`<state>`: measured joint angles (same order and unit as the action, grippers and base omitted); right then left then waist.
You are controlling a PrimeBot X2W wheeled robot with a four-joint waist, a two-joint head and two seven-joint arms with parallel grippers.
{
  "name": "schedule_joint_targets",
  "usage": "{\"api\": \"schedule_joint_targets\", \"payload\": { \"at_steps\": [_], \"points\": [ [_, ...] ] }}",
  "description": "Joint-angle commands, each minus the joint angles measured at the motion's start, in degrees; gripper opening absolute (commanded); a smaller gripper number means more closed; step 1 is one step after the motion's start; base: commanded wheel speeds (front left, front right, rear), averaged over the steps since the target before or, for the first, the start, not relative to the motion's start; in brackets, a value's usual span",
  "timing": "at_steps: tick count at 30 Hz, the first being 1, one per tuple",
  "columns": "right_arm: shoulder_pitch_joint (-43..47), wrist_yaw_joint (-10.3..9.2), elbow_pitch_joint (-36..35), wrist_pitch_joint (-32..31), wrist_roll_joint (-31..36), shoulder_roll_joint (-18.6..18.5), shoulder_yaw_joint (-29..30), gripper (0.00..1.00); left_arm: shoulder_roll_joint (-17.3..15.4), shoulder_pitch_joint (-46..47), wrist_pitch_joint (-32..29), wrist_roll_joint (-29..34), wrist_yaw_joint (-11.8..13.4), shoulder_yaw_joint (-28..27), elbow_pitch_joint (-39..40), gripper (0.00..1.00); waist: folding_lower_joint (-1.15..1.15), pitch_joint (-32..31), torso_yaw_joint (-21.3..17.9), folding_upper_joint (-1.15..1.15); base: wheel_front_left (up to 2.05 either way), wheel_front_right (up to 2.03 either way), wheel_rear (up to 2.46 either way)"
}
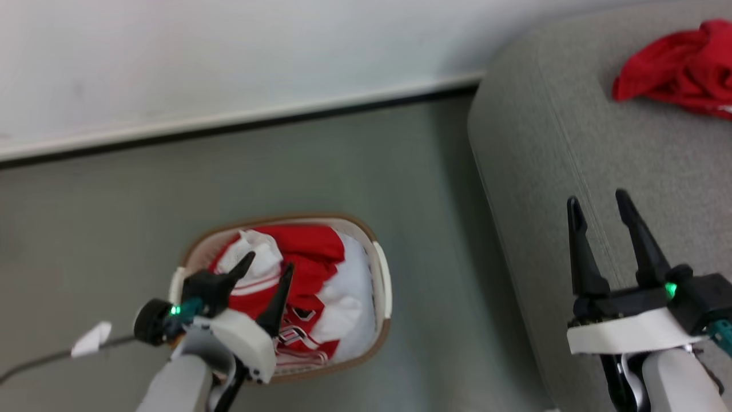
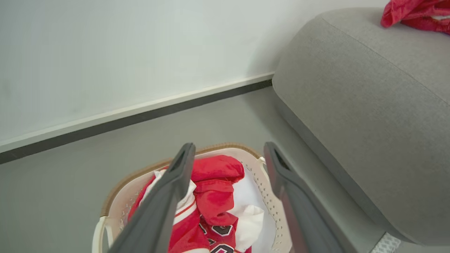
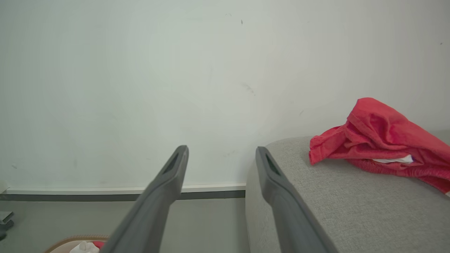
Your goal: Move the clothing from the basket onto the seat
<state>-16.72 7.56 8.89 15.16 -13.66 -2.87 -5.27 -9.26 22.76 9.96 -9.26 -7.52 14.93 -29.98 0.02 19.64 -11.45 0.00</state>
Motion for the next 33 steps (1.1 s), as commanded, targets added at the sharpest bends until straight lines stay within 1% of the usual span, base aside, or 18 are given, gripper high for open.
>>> {"api": "schedule_joint_targets", "payload": {
  "at_steps": [1, 6, 9, 15, 19, 23, 31, 32, 33],
  "points": [
    [-1.36, -0.14, -0.93, -0.01, -0.45, -0.06, -0.33, 1.00, -0.95, 1.87, -0.83, -1.17, 0.15, 0.53, -1.47, 1.00, -0.02, 6.07, -4.36, 0.00, 0.00, 0.00, 0.00],
    [-3.62, -0.14, -4.89, 0.00, -2.17, -0.04, -1.83, 1.00, -3.30, 8.40, -3.72, -2.15, 0.13, 2.36, -7.95, 1.00, -0.02, 11.92, -8.35, 0.00, 0.00, 0.00, 0.00],
    [-4.03, -0.14, -7.12, 0.00, -3.08, -0.01, -2.57, 1.00, -4.74, 11.29, -5.68, -2.36, 0.13, 2.15, -11.81, 1.00, -0.02, 14.90, -10.39, 0.00, 0.00, 0.00, 0.00],
    [-4.06, -0.14, -9.81, 0.00, -4.56, -0.02, -2.43, 1.00, -7.30, 15.35, -7.17, -1.75, 0.60, 1.93, -18.03, 1.00, -0.02, 19.10, -12.93, 0.00, 0.00, 0.00, 0.00],
    [-4.20, -0.14, -10.72, 0.00, -5.25, -0.02, -2.12, 1.00, -8.65, 17.53, -7.34, -1.39, 1.52, 1.80, -21.00, 1.00, -0.02, 21.18, -13.60, 0.00, 0.00, 0.00, 0.00],
    [-4.20, -0.14, -11.40, 0.00, -5.38, -0.02, -1.31, 1.00, -9.86, 19.95, -6.57, -0.42, 2.60, 2.21, -23.48, 1.00, -0.02, 22.84, -13.29, 0.00, 0.00, 0.00, 0.00],
    [-3.67, -0.14, -12.44, 0.00, -4.12, -0.03, -1.24, 1.00, -9.65, 23.17, -4.92, -1.20, 1.64, 3.36, -27.37, 1.00, -0.02, 25.52, -11.49, 0.00, 0.10, 0.10, 0.10],
    [-3.60, -0.14, -12.61, 0.00, -3.88, -0.04, -1.36, 1.00, -9.47, 23.55, -4.37, -1.47, 1.43, 3.43, -27.77, 0.47, -0.02, 25.70, -11.23, 0.00, 0.13, 0.13, 0.13],
    [-3.54, -0.14, -12.71, 0.00, -3.56, -0.04, -1.44, 1.00, -9.38, 23.90, -3.75, -1.49, 1.12, 3.74, -28.07, 0.02, -0.02, 25.83, -11.01, 0.00, 0.09, 0.09, 0.09]
  ]
}}
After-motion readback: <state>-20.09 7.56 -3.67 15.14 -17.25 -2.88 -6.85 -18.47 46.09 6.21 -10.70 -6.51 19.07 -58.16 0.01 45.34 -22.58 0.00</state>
